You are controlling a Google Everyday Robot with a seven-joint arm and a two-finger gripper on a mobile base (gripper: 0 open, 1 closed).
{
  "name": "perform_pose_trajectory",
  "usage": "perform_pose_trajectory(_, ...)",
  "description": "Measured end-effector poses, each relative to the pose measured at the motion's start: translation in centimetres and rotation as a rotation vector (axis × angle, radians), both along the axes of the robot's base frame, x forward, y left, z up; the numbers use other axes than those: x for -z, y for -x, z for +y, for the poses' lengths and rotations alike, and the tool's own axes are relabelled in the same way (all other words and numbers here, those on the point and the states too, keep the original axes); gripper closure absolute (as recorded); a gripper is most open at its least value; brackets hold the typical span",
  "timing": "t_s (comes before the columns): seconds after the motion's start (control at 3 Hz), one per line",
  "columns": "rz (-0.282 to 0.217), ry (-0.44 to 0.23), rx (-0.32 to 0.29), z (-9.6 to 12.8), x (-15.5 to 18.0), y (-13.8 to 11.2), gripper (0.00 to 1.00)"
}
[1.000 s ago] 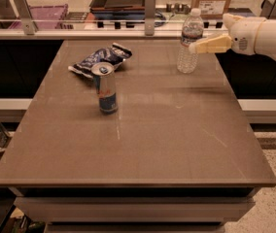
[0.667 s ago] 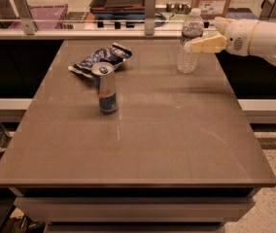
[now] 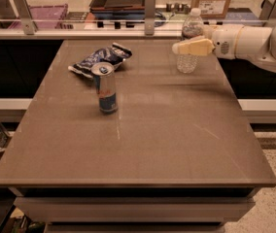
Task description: Pick water bottle
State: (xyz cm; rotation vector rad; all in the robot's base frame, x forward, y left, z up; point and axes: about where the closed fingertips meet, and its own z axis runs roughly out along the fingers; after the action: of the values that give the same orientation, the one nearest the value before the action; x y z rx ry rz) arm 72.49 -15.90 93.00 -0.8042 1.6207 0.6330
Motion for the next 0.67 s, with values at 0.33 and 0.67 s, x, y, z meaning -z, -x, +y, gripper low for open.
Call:
perform_pose_trajectory(0.33, 0.002, -0.004, -0.005, 0.20, 0.02, -0.02, 0.39)
perform_pose_trajectory(0.67, 0.003, -0.004, -0.009, 0.52, 0.09, -0.06, 0.62)
